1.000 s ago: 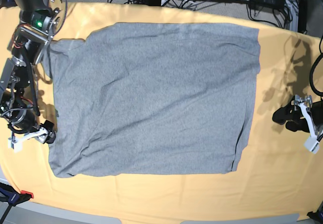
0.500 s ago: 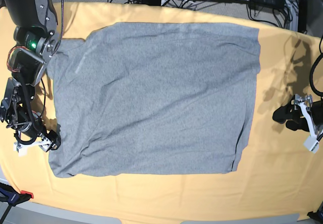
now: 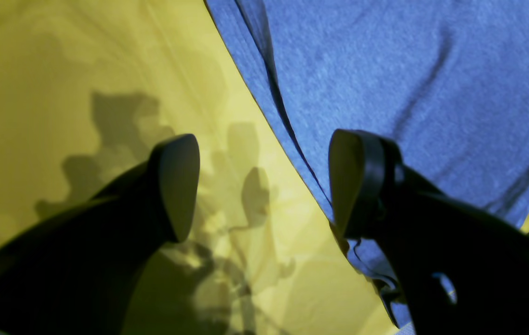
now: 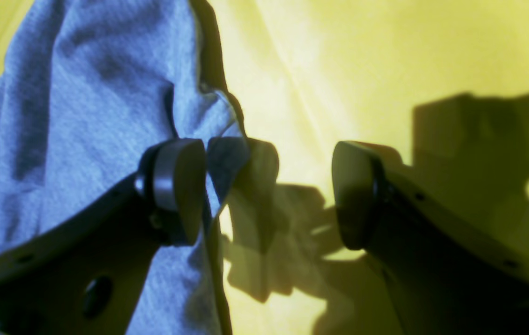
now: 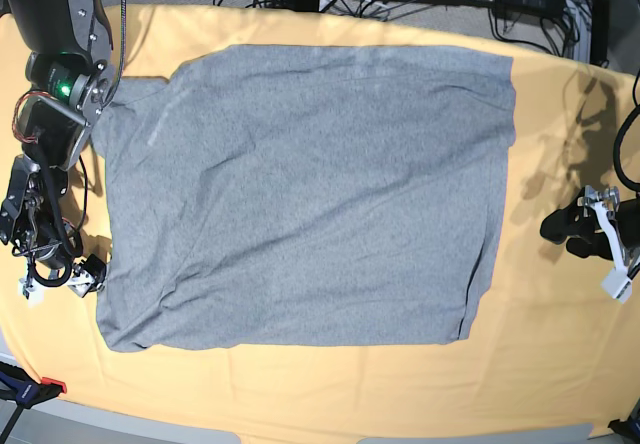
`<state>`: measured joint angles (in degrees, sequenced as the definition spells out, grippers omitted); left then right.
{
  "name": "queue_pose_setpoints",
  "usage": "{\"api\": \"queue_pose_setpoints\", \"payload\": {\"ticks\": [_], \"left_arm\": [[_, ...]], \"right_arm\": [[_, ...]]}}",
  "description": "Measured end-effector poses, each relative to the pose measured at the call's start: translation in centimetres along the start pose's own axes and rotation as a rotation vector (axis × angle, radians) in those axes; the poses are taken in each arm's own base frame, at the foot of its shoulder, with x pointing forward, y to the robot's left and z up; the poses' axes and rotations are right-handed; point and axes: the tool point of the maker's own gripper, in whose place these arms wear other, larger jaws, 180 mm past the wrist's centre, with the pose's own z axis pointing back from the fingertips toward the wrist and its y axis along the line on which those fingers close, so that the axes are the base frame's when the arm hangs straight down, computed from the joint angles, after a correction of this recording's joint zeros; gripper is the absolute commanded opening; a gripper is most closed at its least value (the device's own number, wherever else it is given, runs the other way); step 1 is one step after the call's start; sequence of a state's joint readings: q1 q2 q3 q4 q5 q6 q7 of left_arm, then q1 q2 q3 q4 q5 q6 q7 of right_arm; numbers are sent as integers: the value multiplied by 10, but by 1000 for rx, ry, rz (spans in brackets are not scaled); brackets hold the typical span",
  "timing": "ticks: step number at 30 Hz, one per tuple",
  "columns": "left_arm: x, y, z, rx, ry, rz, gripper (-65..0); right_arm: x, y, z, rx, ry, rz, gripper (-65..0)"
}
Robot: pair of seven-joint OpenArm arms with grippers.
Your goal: Layout the t-shirt on the table in an organized manner, then fold the t-shirt properly
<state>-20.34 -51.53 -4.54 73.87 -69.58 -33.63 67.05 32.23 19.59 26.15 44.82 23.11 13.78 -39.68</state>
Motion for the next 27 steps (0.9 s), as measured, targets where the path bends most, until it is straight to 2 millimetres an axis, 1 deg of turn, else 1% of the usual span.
{"api": "queue_pose_setpoints", "payload": {"ticks": [3,6,10,12,13,15,16,19,20,21,23,24,25,27], "left_arm": [[1,-1,0,-7,-6,3,-207],[1,-2,0,-9,-7,4,-207],[1,-1,0,-8,-7,3,-207],[1,-2,0,-9,-6,4,-207],[1,-2,0,-9,-6,4,-207],[1,-2,0,-9,-6,4,-207],[1,-2,0,-9,-6,4,-207],[1,-2,0,-9,-6,4,-207],[1,-2,0,-9,-6,4,-207],[1,-1,0,-8,-6,3,-207],[1,-2,0,-9,-6,4,-207],[1,-2,0,-9,-6,4,-207],[1,-1,0,-8,-6,3,-207],[1,-1,0,-8,-6,3,-207]], "right_arm": [[0,12,-1,64,-9,0,-221],[-2,20,-1,94,-7,2,-225],[-6,32,-3,145,-6,1,-263],[-8,32,-4,143,-18,-1,-263],[-8,27,-5,121,-28,-15,-263],[-11,9,-5,31,-29,-12,-276],[-11,4,-6,2,-38,-9,-319],[-16,0,-6,-3,-37,5,-501],[-18,0,-6,3,-40,7,-540],[-19,-1,-6,4,-41,10,-550],[-18,0,-6,6,-41,11,-534],[-18,1,-6,9,-41,13,-505],[-18,2,-6,19,-41,20,-463],[-16,7,-5,42,-47,23,-357]]}}
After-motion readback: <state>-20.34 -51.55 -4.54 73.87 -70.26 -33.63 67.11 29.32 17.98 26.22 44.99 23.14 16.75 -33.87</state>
